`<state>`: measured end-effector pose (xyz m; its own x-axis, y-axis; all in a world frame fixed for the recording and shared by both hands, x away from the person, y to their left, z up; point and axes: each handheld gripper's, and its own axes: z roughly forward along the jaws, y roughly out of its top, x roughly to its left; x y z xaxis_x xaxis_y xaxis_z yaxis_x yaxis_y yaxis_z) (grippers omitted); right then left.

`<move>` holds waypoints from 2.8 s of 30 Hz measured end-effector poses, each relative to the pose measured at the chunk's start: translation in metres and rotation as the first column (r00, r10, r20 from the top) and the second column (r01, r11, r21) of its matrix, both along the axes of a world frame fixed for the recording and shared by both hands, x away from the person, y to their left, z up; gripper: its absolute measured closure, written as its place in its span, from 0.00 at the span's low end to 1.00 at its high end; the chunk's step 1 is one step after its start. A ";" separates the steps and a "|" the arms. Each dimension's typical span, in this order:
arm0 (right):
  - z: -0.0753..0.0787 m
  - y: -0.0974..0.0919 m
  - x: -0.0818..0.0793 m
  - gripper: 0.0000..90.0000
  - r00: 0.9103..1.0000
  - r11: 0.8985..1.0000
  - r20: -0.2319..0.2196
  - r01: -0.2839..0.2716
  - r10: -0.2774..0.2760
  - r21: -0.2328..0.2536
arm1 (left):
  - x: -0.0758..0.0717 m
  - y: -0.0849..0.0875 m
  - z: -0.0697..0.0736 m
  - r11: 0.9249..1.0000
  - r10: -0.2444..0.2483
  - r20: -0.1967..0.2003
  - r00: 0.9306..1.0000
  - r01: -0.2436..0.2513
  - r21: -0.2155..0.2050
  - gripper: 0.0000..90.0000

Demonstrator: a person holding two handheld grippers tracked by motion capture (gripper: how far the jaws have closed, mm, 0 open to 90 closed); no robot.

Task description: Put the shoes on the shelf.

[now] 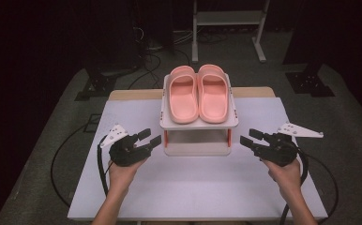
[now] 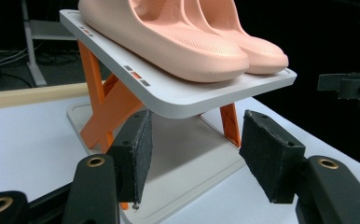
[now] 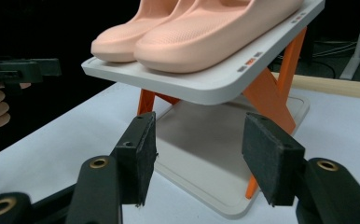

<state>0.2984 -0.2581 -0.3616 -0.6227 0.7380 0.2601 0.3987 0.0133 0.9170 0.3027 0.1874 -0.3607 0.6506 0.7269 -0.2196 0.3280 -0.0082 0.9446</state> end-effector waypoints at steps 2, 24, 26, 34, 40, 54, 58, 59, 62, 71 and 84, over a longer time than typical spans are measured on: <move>-0.003 -0.002 -0.001 0.49 1.000 1.000 -0.005 0.002 -0.002 0.004 | 0.000 0.000 -0.001 1.000 -0.001 -0.001 1.000 0.001 0.003 0.48; -0.034 -0.011 -0.006 0.41 0.999 1.000 -0.041 -0.011 0.010 -0.006 | -0.006 0.006 -0.025 1.000 0.003 -0.020 1.000 -0.003 0.015 0.42; -0.038 -0.012 -0.006 0.41 0.999 1.000 -0.046 -0.012 0.012 -0.006 | -0.007 0.007 -0.027 1.000 0.006 -0.019 1.000 -0.006 0.015 0.41; -0.049 -0.020 -0.009 0.40 0.998 1.000 -0.062 -0.012 0.011 -0.013 | -0.009 0.010 -0.034 1.000 0.012 -0.019 1.000 -0.012 0.017 0.39; -0.054 -0.026 -0.013 0.39 0.998 1.000 -0.065 -0.006 0.005 -0.017 | -0.012 0.012 -0.039 1.000 0.009 -0.021 1.000 -0.008 0.025 0.37; -0.075 -0.037 -0.020 0.37 0.995 1.000 -0.098 0.007 -0.009 -0.015 | -0.015 0.015 -0.050 0.999 0.030 -0.031 0.999 -0.030 0.016 0.31; -0.079 -0.039 -0.021 0.37 0.995 1.000 -0.104 0.009 -0.011 -0.019 | -0.016 0.016 -0.052 1.000 0.027 -0.033 0.999 -0.027 0.011 0.30; -0.079 -0.039 -0.021 0.38 0.994 1.000 -0.108 0.010 -0.012 -0.021 | -0.017 0.016 -0.053 1.000 0.025 -0.033 0.999 -0.025 0.009 0.30; -0.081 -0.040 -0.023 0.37 0.994 1.000 -0.111 0.011 -0.013 -0.018 | -0.018 0.016 -0.054 1.000 0.025 -0.029 0.999 -0.024 0.012 0.28; -0.092 -0.043 -0.027 0.35 0.992 0.999 -0.128 0.016 -0.019 -0.030 | -0.022 0.020 -0.063 0.999 0.040 -0.043 0.998 -0.040 0.012 0.23; -0.108 -0.050 -0.042 0.31 0.990 0.999 -0.132 0.047 -0.050 -0.026 | -0.037 0.019 -0.087 0.999 0.029 -0.048 0.998 -0.028 0.020 0.15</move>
